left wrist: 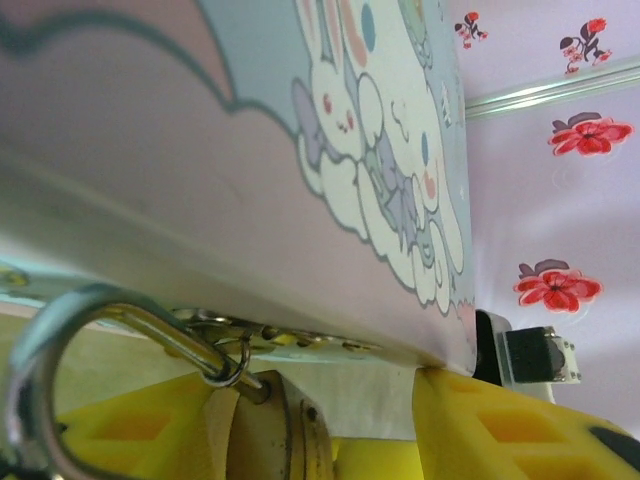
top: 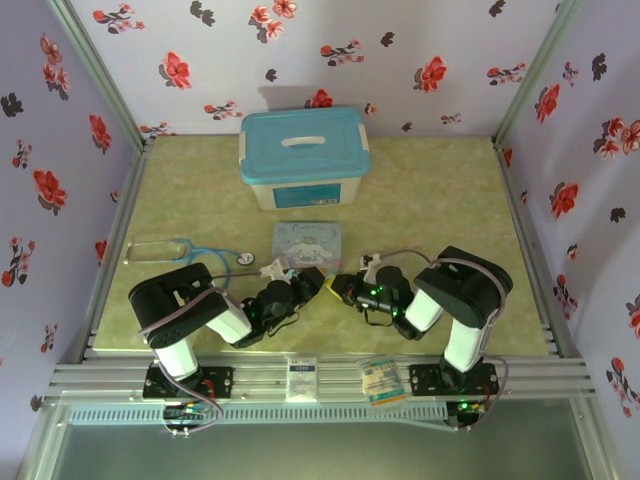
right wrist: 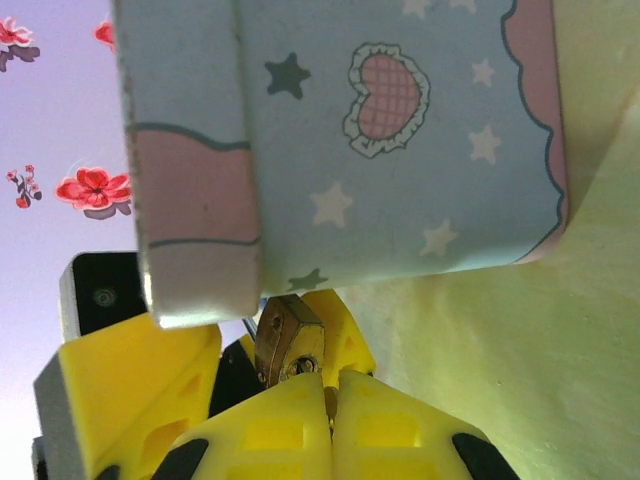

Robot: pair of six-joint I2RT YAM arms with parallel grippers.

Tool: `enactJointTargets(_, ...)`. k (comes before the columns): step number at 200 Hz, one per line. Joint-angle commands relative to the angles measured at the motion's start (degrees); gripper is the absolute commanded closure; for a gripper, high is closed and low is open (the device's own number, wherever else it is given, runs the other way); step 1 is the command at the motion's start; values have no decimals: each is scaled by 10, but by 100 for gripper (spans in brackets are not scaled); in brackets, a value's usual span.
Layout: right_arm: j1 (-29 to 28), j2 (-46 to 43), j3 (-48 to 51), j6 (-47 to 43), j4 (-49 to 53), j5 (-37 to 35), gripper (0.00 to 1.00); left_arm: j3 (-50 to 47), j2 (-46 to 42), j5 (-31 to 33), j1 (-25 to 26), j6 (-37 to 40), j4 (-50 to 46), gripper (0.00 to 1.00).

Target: Unlock the padlock with the key

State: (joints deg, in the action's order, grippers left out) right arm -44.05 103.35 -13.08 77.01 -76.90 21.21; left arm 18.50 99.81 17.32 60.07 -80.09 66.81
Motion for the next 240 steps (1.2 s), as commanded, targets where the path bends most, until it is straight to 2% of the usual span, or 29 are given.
enactJointTargets(1,-9,11,-12,-5,-25,13,100,4,-1,29,-4,-2,11,52)
enactJointTargets(17,-11,16,-15,-4,-26,11,100,1,13,29,-5,-14,25,59)
enactJointTargets(39,-16,18,-17,-1,-26,5,100,-3,24,26,-5,-21,40,77)
enactJointTargets(79,-22,12,-14,17,-25,-22,100,-3,15,24,-5,-29,39,87)
enactJointTargets(98,-23,10,-16,47,-25,-32,100,1,16,15,-5,-35,58,97)
enactJointTargets(127,-27,-14,-17,45,-25,-37,100,13,8,-8,-5,-47,59,98)
enactJointTargets(166,-19,0,-32,34,-26,-13,100,17,-16,-24,-4,-51,71,100)
enactJointTargets(214,30,-12,-27,24,-25,39,100,14,-37,-35,0,-60,71,100)
enactJointTargets(240,11,-4,-38,20,-25,38,100,26,-40,-44,2,-64,73,100)
